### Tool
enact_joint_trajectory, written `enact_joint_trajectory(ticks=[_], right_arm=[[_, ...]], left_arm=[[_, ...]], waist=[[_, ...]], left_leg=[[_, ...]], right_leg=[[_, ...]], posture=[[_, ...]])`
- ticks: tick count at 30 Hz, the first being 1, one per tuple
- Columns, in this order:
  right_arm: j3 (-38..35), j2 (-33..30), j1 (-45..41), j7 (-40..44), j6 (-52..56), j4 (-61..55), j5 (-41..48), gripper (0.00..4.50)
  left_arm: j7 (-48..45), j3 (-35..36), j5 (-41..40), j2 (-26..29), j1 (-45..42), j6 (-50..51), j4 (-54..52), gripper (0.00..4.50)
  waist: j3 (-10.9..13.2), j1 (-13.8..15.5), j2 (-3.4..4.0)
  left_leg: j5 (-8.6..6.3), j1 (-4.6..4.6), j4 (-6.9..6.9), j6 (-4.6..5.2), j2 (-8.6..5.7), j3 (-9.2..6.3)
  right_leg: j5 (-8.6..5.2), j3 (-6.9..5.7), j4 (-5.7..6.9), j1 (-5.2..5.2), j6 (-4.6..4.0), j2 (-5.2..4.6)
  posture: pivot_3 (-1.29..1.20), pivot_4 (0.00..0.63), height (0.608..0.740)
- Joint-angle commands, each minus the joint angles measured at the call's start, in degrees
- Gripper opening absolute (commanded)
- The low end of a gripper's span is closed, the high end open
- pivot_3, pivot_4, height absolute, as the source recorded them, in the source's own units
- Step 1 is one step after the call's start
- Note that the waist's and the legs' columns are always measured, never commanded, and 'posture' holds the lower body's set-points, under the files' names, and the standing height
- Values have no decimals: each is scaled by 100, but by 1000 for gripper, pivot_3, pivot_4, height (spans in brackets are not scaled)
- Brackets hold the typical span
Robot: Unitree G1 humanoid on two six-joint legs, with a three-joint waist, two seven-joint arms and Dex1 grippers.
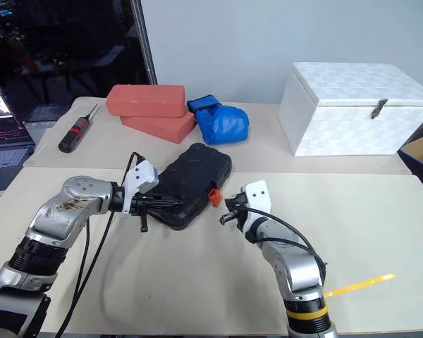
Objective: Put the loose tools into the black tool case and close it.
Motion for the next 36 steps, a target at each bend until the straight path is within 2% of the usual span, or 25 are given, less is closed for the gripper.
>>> enact_joint_trajectory(ticks=[1, 17, 26, 36], right_arm=[[153, 10, -284, 65, -347, 369, -110, 0], [12, 330, -742, 363, -1368, 1353, 28, 0], [-260, 628, -676, 464, -1685, 1174, 285, 0], [-99, 752, -586, 634, -1538, 974, 369, 0]], left_arm=[[-44, -342, 220, 14, 155, 99, 262, 57], [2, -333, 191, 32, 222, 177, 124, 57], [35, -387, 215, 8, 241, 182, 142, 57], [12, -420, 235, 17, 229, 170, 192, 57]], waist=[[0, 2, 0], [0, 3, 0], [0, -47, 0], [-1, -68, 2]], left_leg=[[0, -1, 0, 0, 0, 0], [0, -4, -1, 0, -1, 0], [0, -4, 0, 0, -1, -1], [0, 8, -1, 0, 2, 0]], right_leg=[[0, 0, 0, 0, 0, 0], [1, 0, 0, 0, 5, 0], [3, 1, 2, -2, 5, 0], [5, 5, 11, 0, 1, 6]], posture=[[0, 150, 740], [0, 150, 740], [0, 150, 740], [0, 150, 740]])
